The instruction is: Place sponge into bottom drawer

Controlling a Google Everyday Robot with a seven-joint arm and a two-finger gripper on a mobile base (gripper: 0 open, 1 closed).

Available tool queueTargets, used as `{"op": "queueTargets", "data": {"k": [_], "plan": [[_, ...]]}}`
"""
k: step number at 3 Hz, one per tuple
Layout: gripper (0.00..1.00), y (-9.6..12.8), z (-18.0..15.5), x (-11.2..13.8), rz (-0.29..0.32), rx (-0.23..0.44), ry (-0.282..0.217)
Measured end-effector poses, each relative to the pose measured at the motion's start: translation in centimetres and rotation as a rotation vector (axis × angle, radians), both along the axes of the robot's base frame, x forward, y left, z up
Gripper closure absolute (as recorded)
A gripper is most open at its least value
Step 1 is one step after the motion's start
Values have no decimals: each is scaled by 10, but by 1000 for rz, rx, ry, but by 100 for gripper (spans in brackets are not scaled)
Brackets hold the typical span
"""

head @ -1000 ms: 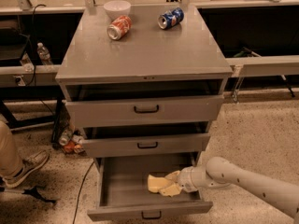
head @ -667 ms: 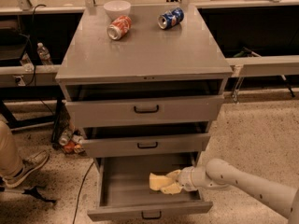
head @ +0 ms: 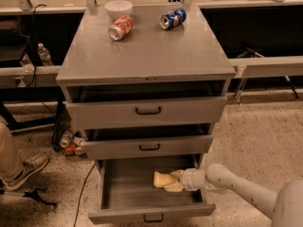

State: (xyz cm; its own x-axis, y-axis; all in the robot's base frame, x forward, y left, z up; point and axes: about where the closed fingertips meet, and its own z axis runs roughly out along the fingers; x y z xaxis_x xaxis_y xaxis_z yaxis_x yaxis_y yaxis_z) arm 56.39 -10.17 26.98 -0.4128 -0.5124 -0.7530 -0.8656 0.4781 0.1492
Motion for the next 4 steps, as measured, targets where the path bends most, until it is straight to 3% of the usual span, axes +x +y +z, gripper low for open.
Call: {"op": "queueTargets", "data": {"k": [1, 2, 3, 4], "plan": [[100, 6, -48, 22, -88, -9, 24], [100, 10, -73, 36, -177, -20, 42], [81, 13, -92, 45, -290, -28, 59], [50, 15, -101, 52, -351, -31, 64]]}}
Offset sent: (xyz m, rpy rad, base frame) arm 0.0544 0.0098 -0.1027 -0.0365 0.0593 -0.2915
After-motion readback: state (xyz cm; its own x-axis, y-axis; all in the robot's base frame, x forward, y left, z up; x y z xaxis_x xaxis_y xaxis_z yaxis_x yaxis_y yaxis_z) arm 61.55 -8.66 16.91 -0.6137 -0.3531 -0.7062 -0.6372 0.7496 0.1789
